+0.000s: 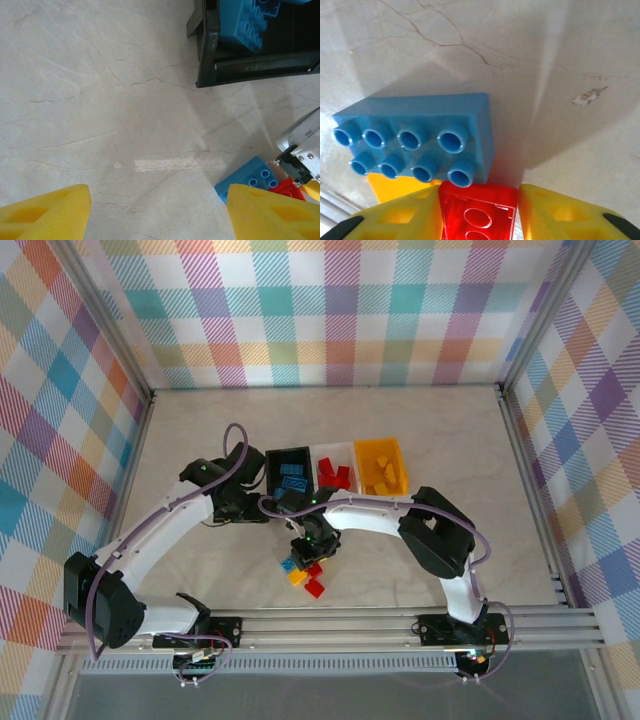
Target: Sort the legos into containers by color
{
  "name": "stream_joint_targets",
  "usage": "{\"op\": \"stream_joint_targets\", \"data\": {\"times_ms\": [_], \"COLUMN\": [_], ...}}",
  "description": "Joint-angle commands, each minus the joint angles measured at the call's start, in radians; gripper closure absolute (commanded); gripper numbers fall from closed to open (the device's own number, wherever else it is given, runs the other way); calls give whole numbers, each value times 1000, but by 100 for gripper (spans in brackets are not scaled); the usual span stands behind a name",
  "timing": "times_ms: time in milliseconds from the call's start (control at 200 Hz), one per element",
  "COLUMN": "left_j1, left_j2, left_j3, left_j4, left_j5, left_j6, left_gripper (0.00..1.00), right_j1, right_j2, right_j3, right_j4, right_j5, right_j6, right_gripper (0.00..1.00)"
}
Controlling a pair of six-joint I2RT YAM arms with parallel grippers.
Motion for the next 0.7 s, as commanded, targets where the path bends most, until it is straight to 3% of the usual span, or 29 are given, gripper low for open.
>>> {"op": "stream_joint_targets", "data": {"times_ms": [0, 200, 430, 590, 700], "left_j1": [9, 9, 7, -49, -167], "left_j2": [-24, -32, -65, -87, -85], "left_j3": [-8, -9, -27, -30, -46], "left_j4": [-4, -2, 5, 8, 14], "left_j5": [26, 27, 39, 44, 33], "left_j6": [-13, -17, -21, -25, -75], "left_gripper": [27, 27, 26, 26, 26], "right_j1": [-11, -43, -199, -344, -403], "right_j2": [-27, -149, -278, -168, -28], "right_j3": [-32, -26, 72, 301, 445], "right_j4": [-16, -81, -177, -242, -253], "right_j5": [35, 82, 90, 72, 66], "right_j6": [-4, 6, -21, -95, -147], "right_gripper": [58, 61, 61, 61, 60]}}
